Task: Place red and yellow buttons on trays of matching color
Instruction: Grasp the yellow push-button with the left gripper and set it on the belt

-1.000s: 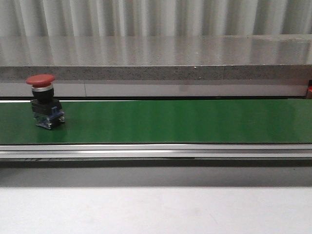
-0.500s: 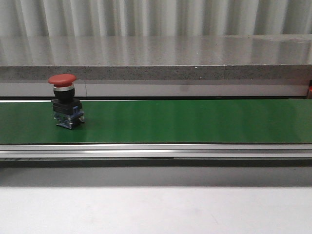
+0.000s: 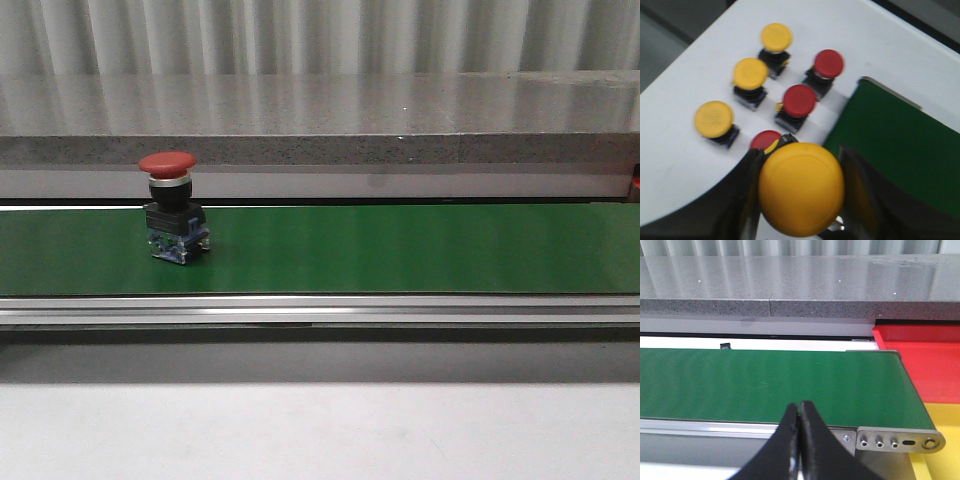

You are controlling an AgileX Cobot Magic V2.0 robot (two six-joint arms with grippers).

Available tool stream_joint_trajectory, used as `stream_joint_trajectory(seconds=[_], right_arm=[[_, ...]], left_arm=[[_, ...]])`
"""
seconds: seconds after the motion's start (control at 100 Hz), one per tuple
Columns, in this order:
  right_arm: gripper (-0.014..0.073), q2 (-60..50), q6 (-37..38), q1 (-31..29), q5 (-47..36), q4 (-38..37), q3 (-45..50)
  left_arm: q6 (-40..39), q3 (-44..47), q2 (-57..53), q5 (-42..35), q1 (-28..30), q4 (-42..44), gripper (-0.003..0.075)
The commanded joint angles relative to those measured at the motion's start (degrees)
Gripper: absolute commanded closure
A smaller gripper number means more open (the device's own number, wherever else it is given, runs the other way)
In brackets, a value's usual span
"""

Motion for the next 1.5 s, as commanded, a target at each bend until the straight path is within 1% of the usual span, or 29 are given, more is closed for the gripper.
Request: stream_joint_trajectory(seconds=[0.0,0.11,0.23,0.49,0.59,0.64,0.68,0.7,0.71,0.76,0.78,0.83,0.85,0.88,0.93,0.97,1.01,1.12,1.24,1.37,1.49], right_arm=[[0.0661,-0.82,-0.48,-0.07,-4.72,-0.75,0.09],[0.0661,-0.82,-0.48,-0.07,-4.72,-0.75,0.09],[0.0661,-0.82,-0.48,-0.07,-4.72,-0.75,0.09],[0.0661,-0.82,-0.48,-0.07,-4.72,-0.75,0.09],[0.0661,-0.82,-0.48,-0.07,-4.72,-0.75,0.09],[0.0661,-0.82,-0.48,-0.07,-4.72,-0.75,0.09],[0.0661,-0.82,-0.48,-0.07,-4.72,-0.75,0.09],[0.0661,-0.82,-0.48,-0.07,-4.72,-0.75,0.09],[0.0661,-0.82,-0.48,-0.07,-4.72,-0.75,0.09],[0.0661,-0.82,-0.48,-0.07,-4.72,-0.75,0.09],[0.0661,-0.82,-0.48,-0.07,-4.72,-0.75,0.09],[0.0661,-0.82,-0.48,-0.07,-4.72,-0.75,0.09],[0.0661,-0.82,-0.48,-0.07,-4.72,-0.75,0.09],[0.0661,-0.82,-0.48,-0.07,-4.72,-0.75,0.09],[0.0661,-0.82,-0.48,-0.07,-4.72,-0.75,0.09],[0.0661,-0.82,-0.48,-0.07,-4.72,-0.75,0.09],[0.0661,-0.82,-0.48,-0.07,-4.72,-0.75,0.09],[0.0661,-0.82,-0.48,-0.07,-4.72,-0.75,0.09],[0.0661,-0.82,-0.48,-0.07,-4.72,-0.75,0.09],[0.0661,-0.82,-0.48,-0.07,-4.76,-0.75,0.09],[0.0661,-0.82,-0.48,-0.07,-4.76,-0.75,0.09]], left_arm=[[0.76,-3.96,-0.05,-2.07,-4.95,-0.81,0.0740],[0.76,-6.03,2.89,-2.07,-9.85,-0.70,0.0740],[0.76,-8.06,7.66,-2.07,-12.85,-0.70,0.0740],[0.76,-10.59,16.50,-1.98,-13.96,-0.70,0.0739],[0.76,-11.69,18.59,-0.48,-13.96,-0.70,0.0731],[0.76,-12.21,19.23,0.41,-13.96,-0.70,0.0695],[1.01,-12.34,19.60,0.81,-13.96,-0.70,0.0643],[1.58,-12.43,19.56,0.90,-13.96,-0.70,0.0598],[1.78,-12.43,19.67,0.90,-13.96,-0.70,0.0598],[2.24,-12.43,19.65,1.13,-13.96,-0.70,0.0491],[2.24,-12.43,19.65,1.27,-13.96,-0.70,0.0461],[2.24,-12.43,19.65,1.55,-13.96,-0.70,0.0342],[2.24,-12.43,19.65,1.65,-13.96,-0.70,0.0313],[2.24,-12.43,19.65,1.68,-13.96,-0.70,0.0245],[2.24,-12.54,19.65,1.77,-13.96,-0.70,0.0171],[2.24,-12.62,19.65,1.90,-13.96,-0.70,0.0134],[2.68,-12.84,19.65,1.99,-13.96,-0.70,0.0124],[4.43,-12.84,18.31,1.28,-13.96,-0.89,0.0125],[6.58,-12.84,14.23,-0.17,-14.74,-0.93,0.0125],[8.21,-11.97,7.91,-2.99,-17.50,-0.93,0.0125],[8.21,-8.29,0.16,-6.97,-20.59,-0.55,0.0128]])
